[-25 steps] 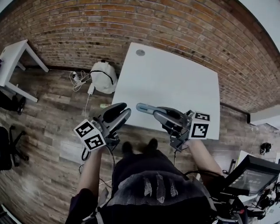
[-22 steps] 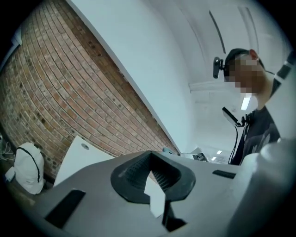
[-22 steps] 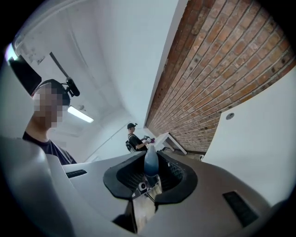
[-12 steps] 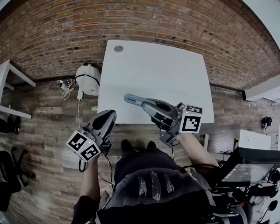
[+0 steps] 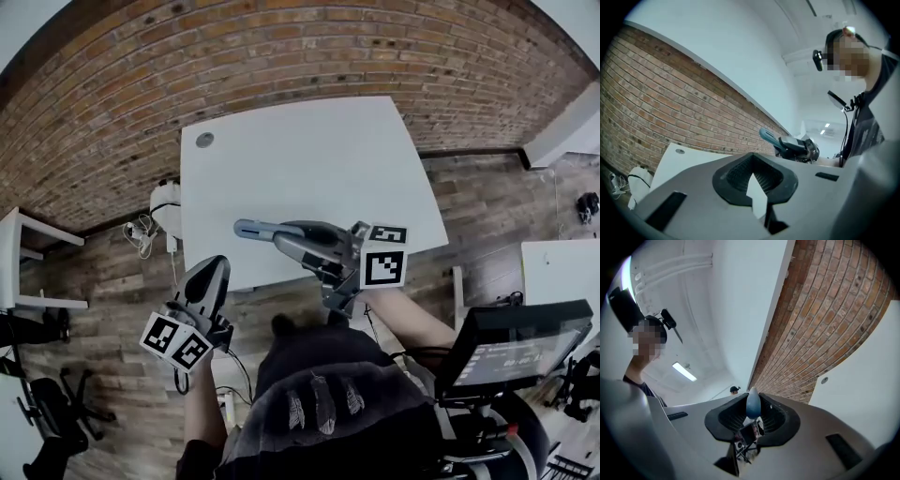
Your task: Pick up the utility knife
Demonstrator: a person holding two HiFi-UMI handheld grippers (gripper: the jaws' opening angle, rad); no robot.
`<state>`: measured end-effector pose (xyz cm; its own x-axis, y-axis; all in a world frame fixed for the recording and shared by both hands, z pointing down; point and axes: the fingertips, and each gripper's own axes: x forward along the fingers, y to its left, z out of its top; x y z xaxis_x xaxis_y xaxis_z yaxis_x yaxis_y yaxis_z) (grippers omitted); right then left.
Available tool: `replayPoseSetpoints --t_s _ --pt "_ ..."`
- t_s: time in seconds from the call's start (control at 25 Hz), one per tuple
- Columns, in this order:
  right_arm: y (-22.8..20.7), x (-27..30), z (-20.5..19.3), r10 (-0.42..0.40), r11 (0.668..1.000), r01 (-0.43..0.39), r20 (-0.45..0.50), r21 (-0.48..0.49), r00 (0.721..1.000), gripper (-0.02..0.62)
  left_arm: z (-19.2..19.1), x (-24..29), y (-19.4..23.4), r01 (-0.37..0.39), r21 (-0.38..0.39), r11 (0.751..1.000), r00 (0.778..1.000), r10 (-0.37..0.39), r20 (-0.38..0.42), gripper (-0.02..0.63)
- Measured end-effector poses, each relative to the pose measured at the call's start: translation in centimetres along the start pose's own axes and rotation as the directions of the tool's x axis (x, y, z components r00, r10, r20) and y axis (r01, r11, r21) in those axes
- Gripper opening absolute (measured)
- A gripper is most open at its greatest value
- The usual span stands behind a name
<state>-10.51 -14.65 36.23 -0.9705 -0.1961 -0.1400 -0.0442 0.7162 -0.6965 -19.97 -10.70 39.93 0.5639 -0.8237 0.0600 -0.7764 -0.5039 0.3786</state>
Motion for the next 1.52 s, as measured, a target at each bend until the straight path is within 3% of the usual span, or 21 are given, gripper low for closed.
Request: replayPoseSetpoints --t_s 0.12,0.24,0.36,0.56,0.88,1.0,1.2,1.36,1.52 --pt "-0.5 -2.3 0.2 -0.022 0.997 0.02 -0.02 -0.077 1.0 0.068 0.0 1.9 -1.5 -0.009 -0.012 1.0 1.0 0.009 -0.017 -0.006" --pt "-1.3 -5.6 0.8 -0.027 0.995 0.025 -0.023 -0.094 0.999 0.069 -0.9 3.9 -3.9 -0.017 -0.01 1.0 0.999 0.017 -0.044 -0.006" --pt "-2.3 -7.7 1.0 -0.017 0.997 0.016 -0.001 -0.079 1.0 0.068 -1.6 5.2 -6.2 0.002 0.04 0.999 0.994 0.002 -0.108 -0.006" --pt "-3.7 -9.7 0.5 -0.015 0.996 0.015 0.008 -0.085 1.0 0.068 -2.9 6.2 -8.6 -0.03 0.11 0.994 0.977 0.053 -0.207 -0.006" --pt "-5.3 -10.6 0.5 -0.045 0.989 0.04 -0.035 -0.145 0.998 0.067 -3.8 6.6 -8.4 -0.154 0.095 0.983 0.968 0.17 -0.185 -0.008" --pt "-5.2 -12.1 0.9 -0.051 0.987 0.044 -0.037 -0.156 0.998 0.067 -4.8 7.3 -9.9 -0.135 0.104 0.985 0.968 0.153 -0.197 -0.008" --pt "-3.8 -12.3 1.2 -0.018 0.995 0.016 -0.015 -0.097 1.0 0.068 -4.5 7.1 -10.2 -0.119 0.102 0.988 0.97 0.138 -0.202 -0.008" --pt "-2.8 -12.0 0.7 -0.058 0.988 0.059 0.013 -0.14 0.998 0.067 -5.3 5.7 -10.4 -0.087 0.122 0.989 0.969 0.112 -0.219 -0.008" --pt "-2.0 -11.7 0.6 -0.081 0.988 0.086 0.041 -0.132 0.996 0.069 -5.6 4.9 -10.1 -0.052 0.091 0.994 0.976 0.07 -0.205 -0.006"
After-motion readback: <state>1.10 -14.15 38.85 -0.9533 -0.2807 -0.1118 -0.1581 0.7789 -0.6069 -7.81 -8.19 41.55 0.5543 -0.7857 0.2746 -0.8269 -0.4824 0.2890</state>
